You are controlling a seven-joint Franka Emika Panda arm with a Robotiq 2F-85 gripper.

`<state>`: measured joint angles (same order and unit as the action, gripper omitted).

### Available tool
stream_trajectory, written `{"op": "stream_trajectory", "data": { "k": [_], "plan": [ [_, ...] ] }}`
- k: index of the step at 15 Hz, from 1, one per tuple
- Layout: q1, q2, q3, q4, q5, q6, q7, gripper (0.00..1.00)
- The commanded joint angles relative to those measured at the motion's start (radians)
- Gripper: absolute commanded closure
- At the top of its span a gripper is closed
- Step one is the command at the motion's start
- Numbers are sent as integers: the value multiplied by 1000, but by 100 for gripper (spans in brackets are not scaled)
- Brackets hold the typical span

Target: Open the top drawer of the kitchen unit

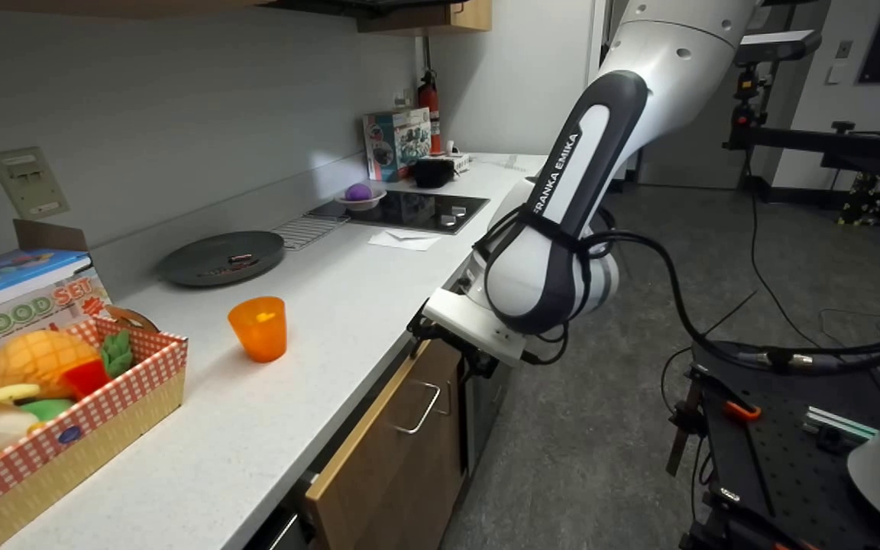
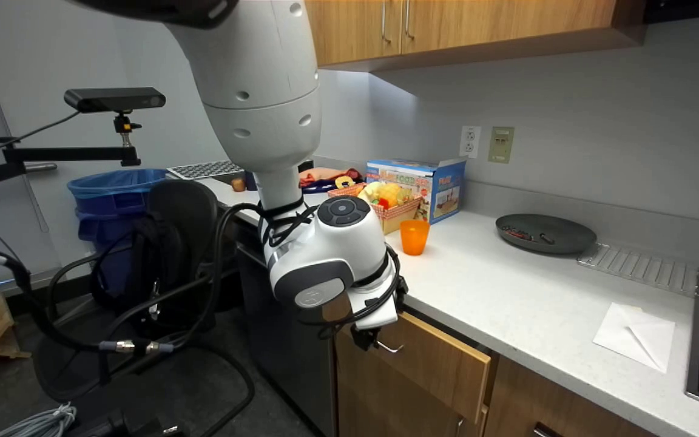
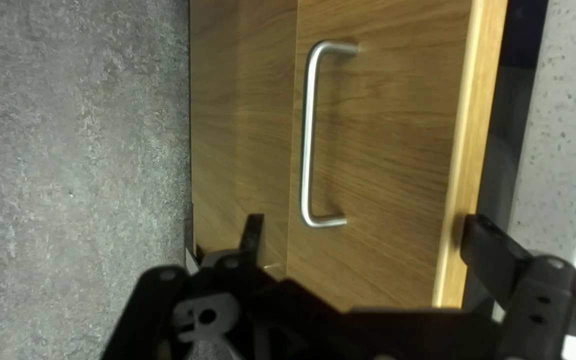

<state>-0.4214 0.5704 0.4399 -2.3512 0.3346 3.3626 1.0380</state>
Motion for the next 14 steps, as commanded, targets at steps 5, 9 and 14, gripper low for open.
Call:
{"op": "stream_trajectory", "data": {
  "k": [5, 9, 14],
  "plan": [
    [57, 17, -35, 56, 29, -26, 7, 0],
    [69, 37, -52, 77, 27, -31, 1, 0],
    [80, 59, -64, 108, 31, -32, 0, 0]
  ]
}}
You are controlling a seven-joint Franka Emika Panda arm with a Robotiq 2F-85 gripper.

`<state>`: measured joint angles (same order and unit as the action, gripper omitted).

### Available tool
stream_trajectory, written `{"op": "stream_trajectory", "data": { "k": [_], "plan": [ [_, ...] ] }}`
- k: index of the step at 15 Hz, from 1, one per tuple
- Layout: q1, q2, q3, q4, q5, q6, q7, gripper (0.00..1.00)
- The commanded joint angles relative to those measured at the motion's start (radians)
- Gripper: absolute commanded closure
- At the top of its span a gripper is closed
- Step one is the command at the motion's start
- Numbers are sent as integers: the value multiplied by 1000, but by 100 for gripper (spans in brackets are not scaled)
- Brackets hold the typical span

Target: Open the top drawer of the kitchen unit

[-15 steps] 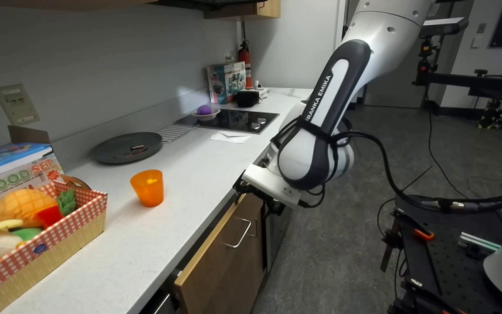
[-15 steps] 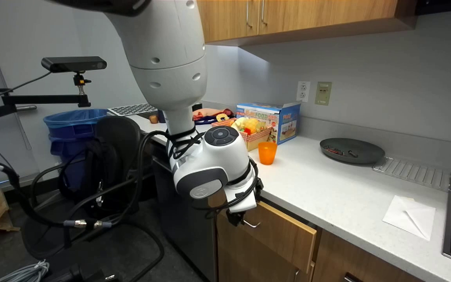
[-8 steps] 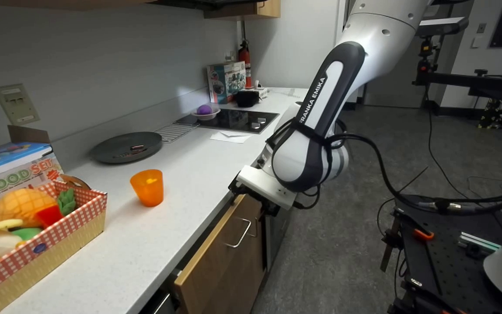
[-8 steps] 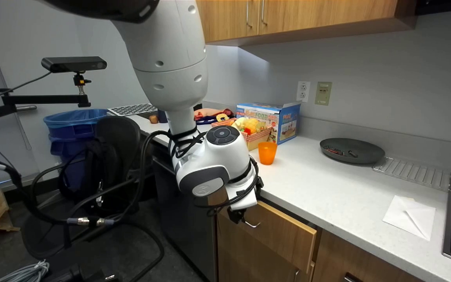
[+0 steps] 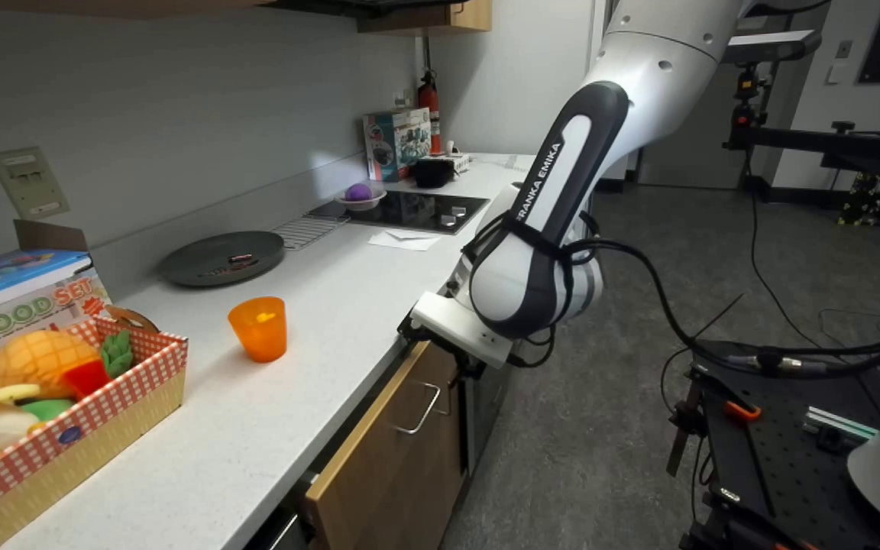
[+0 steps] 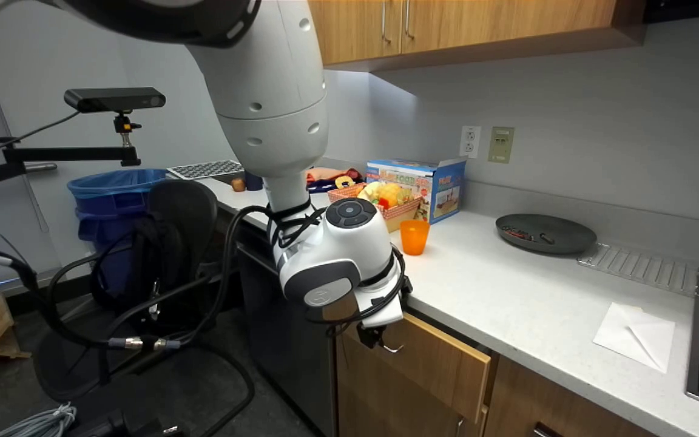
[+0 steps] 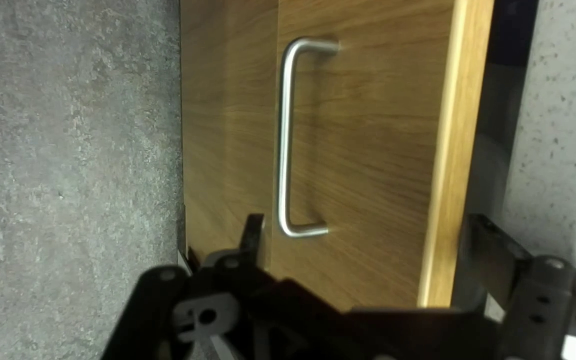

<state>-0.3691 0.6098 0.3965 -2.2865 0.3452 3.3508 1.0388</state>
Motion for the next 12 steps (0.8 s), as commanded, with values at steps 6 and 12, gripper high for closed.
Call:
{"op": "stream_trajectory", "data": {
  "k": [6, 12],
  "plan": [
    [40, 27, -37, 52, 32, -48, -3, 0],
    [56, -5, -54, 8, 58, -61, -5, 0]
  ]
}}
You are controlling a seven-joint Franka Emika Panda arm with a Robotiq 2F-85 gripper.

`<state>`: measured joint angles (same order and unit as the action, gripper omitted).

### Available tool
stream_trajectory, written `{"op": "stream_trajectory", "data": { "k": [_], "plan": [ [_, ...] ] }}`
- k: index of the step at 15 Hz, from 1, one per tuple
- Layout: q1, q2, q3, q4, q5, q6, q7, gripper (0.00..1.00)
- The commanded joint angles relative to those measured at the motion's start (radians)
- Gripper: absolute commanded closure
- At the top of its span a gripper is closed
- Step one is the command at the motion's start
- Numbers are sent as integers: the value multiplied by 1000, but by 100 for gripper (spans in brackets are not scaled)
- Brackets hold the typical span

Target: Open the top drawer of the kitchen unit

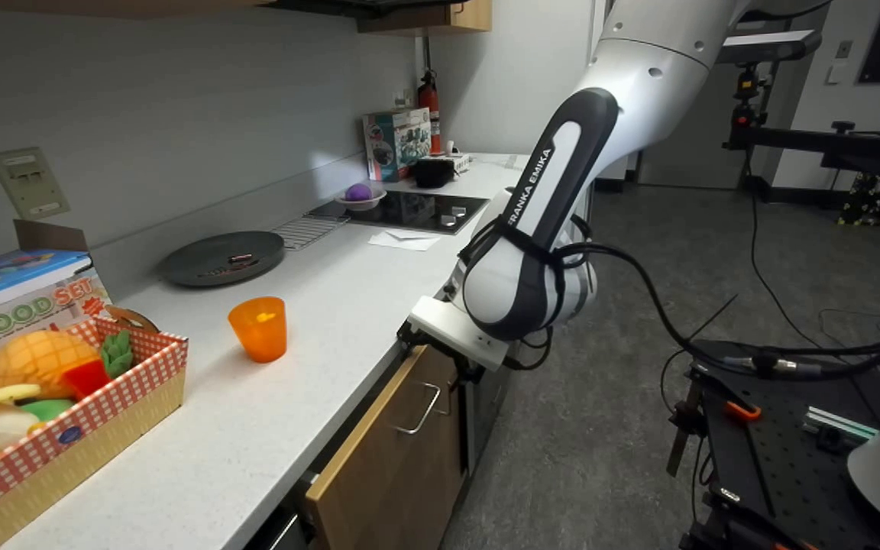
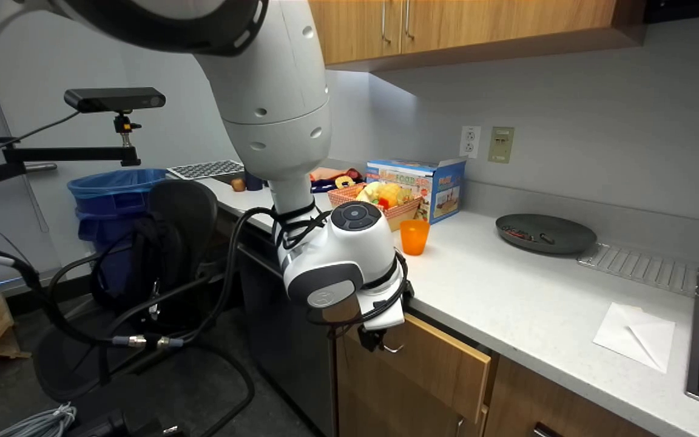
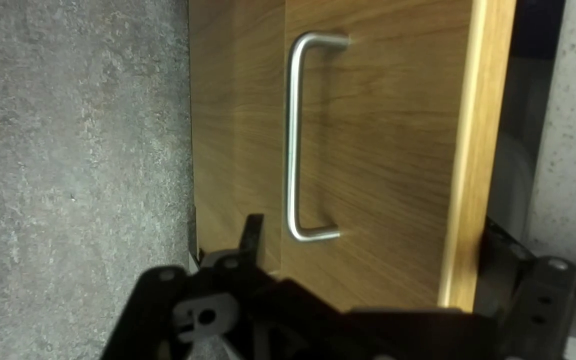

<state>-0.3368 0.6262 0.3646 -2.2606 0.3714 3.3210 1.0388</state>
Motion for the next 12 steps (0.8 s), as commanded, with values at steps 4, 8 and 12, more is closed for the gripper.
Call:
{"op": "stream_trajectory", "data": {
  "k": [4, 8, 12],
  "plan": [
    [19, -79, -26, -86, 43, -52, -11, 0],
    [-18, -156, -19, -175, 32, -99, -16, 0],
    [-34, -235, -28, -270, 32, -153, -17, 0]
  ]
}}
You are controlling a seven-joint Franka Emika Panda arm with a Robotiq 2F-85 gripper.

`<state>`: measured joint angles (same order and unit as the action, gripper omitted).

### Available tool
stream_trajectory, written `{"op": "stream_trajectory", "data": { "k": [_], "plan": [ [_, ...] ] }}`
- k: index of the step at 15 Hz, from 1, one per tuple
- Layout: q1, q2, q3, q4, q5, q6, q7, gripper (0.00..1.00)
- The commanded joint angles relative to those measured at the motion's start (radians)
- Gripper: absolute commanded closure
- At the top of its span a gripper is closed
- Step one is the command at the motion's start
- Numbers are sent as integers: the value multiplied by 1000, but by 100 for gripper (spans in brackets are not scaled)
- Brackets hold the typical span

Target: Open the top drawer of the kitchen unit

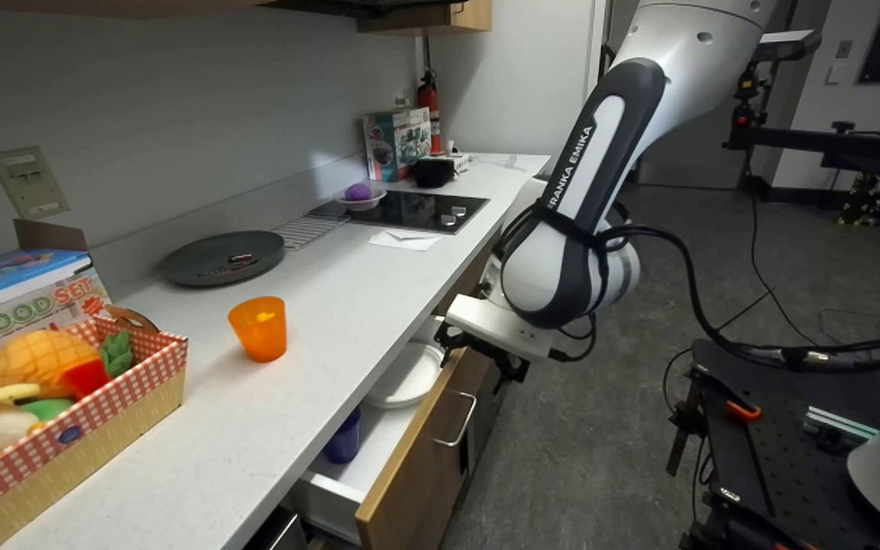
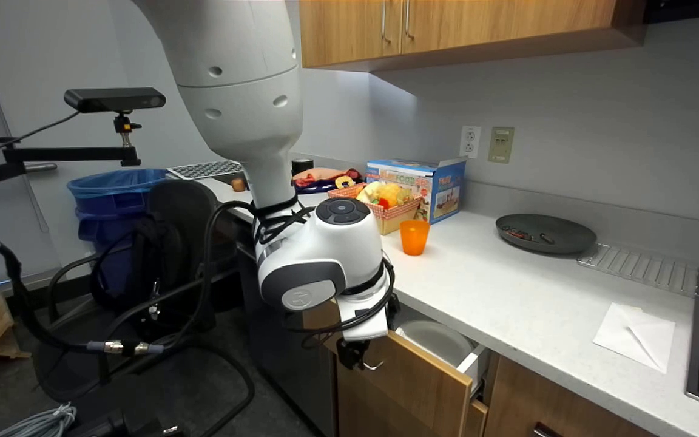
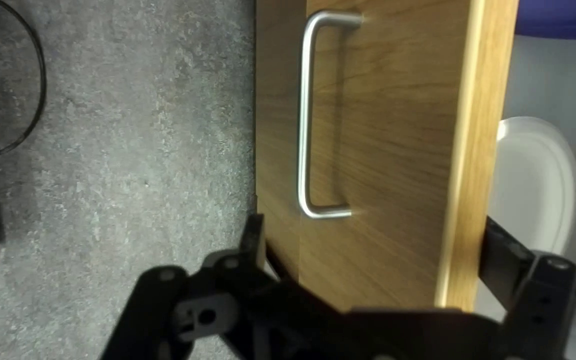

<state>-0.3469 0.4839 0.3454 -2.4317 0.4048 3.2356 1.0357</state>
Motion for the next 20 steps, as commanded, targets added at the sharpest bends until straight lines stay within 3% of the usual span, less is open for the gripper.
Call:
{"op": "stream_trajectory", "data": {
  "k": [1, 14, 15, 17, 18, 20],
  "plan": [
    [-34, -106, -7, -117, -4, -87, -16, 0],
    [-116, -328, -53, -388, -27, -256, -93, 0],
    [-56, -285, -133, -321, -49, -284, -94, 0],
    [-50, -316, -170, -330, -81, -314, -92, 0],
    [27, -325, -248, -322, -35, -331, -137, 0],
    [67, -349, -322, -312, -55, -362, -149, 0]
  ]
}}
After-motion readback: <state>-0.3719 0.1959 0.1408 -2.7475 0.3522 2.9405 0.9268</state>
